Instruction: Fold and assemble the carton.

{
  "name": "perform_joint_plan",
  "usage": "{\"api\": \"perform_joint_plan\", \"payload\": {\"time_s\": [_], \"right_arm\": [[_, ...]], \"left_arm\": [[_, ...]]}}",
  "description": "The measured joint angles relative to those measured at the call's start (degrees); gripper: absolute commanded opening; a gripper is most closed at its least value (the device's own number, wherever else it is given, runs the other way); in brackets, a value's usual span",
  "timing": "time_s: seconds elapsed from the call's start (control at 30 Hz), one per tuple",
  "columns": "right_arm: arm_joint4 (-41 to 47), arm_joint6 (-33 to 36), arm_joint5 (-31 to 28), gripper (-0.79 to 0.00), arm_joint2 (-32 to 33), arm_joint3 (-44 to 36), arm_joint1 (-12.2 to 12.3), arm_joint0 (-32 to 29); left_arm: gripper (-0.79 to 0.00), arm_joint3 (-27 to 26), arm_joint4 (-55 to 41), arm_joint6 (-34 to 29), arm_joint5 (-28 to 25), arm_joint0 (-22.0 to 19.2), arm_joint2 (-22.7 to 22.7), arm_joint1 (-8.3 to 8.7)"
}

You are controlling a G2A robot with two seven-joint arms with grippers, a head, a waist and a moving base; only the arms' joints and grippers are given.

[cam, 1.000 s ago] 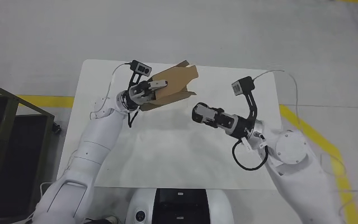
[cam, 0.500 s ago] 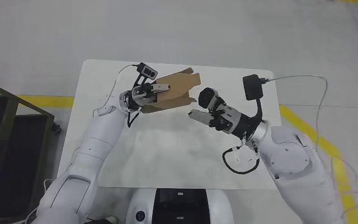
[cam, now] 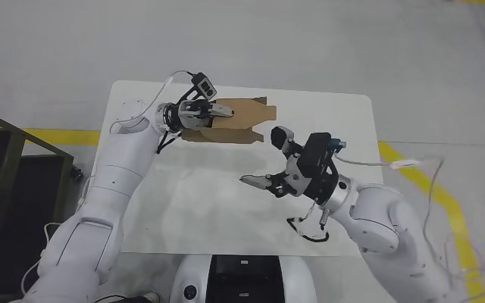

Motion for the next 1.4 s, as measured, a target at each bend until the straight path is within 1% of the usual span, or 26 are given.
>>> {"api": "perform_joint_plan", "payload": {"time_s": [0.17,0.57,0.63,0.7,0.77,0.9,1.07,1.23,1.4], "right_arm": [[-6.4,-1.5,2.0,0.0,-2.6,0.7,-0.4,0.0],[-6.9,-1.8,2.3,0.0,-2.8,0.7,-0.4,0.1],[-9.1,-2.1,1.6,0.0,-2.8,0.5,-0.4,0.3],[-11.4,-2.5,0.7,0.0,-3.2,0.5,-0.4,0.6],[-14.1,-3.3,0.0,0.0,-4.0,0.5,-0.4,0.7],[-17.5,-4.6,-0.1,0.0,-6.2,0.6,-0.7,0.3],[-20.1,-6.5,3.6,0.0,-8.5,1.6,-1.3,0.6],[-27.1,-7.8,8.7,0.0,-9.9,3.2,-1.9,1.9],[-29.4,-7.2,10.9,0.0,-10.0,3.7,-2.3,2.2]], "left_arm": [[-0.785,1.1,-2.0,0.0,0.2,-0.8,1.5,0.19],[-0.785,1.1,-2.0,0.0,0.1,-0.8,1.5,0.19],[-0.785,1.1,-2.0,0.0,0.1,-0.8,1.5,0.19],[-0.785,0.3,-1.8,1.0,0.0,-0.3,1.3,0.23],[-0.785,-1.3,-1.3,3.5,-0.6,0.5,0.6,0.45],[-0.785,-3.7,0.2,6.1,-1.7,1.3,-0.4,0.76],[-0.785,-5.7,2.7,7.0,-0.6,1.1,0.8,0.73],[-0.785,-6.2,2.6,7.3,-0.5,1.2,1.8,0.46],[-0.785,-6.5,2.4,7.7,-0.9,1.7,1.6,0.46]]}}
